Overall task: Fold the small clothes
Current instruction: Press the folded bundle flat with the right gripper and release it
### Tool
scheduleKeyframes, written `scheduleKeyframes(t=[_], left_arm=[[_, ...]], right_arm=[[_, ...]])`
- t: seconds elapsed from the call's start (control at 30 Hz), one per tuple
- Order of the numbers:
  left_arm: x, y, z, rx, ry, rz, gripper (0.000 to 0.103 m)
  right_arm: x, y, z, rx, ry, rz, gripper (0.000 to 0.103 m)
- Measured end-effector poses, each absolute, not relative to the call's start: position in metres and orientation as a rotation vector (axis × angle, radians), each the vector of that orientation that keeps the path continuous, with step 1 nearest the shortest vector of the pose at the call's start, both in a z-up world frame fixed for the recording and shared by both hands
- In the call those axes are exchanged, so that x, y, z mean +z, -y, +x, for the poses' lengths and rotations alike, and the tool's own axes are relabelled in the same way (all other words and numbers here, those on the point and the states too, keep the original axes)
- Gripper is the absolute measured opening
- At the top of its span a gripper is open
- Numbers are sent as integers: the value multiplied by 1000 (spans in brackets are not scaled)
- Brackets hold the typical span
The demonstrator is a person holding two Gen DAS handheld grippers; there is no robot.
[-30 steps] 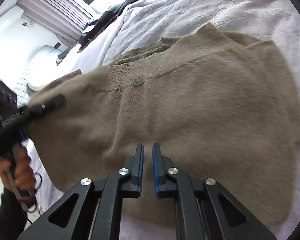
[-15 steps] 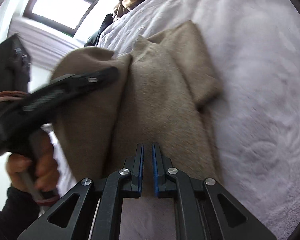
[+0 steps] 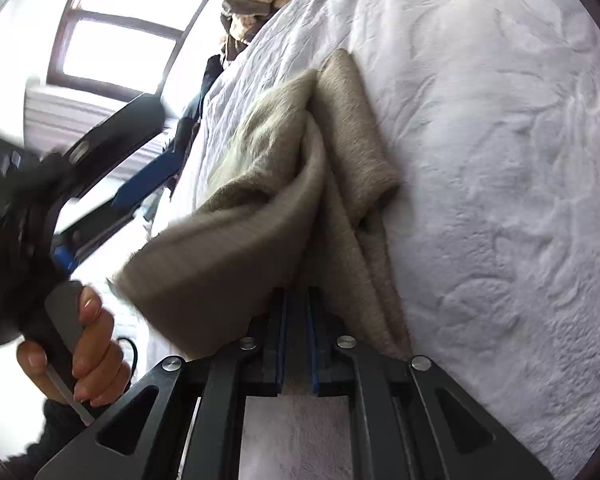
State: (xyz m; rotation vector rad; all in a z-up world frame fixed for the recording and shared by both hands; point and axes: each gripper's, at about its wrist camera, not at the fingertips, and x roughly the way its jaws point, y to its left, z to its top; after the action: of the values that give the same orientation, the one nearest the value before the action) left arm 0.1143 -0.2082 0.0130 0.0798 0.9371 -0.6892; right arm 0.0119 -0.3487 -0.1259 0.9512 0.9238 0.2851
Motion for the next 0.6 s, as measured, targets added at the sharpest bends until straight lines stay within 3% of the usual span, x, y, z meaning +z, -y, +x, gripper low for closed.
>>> scheduleKeyframes(t=[0.1, 0.2, 0.27, 0.43, 0.6], left_arm=[[16, 185, 116, -636, -923, 50, 79], [9, 150, 116, -554, -935, 18, 79], [-2, 124, 116, -501, -956, -3, 79], [-38, 65, 123, -378, -1045, -118, 79], [-57, 46, 126, -323, -1059, -166, 79]], right_arm=[[-130, 357, 6, 295, -902, 1012, 18], [-130, 366, -2, 338, -848, 1078, 39], [-131, 374, -7, 384, -792, 1151, 61], [-131, 386, 19, 488, -789, 1223, 69], [-131, 385, 60, 513, -887, 1176, 69]])
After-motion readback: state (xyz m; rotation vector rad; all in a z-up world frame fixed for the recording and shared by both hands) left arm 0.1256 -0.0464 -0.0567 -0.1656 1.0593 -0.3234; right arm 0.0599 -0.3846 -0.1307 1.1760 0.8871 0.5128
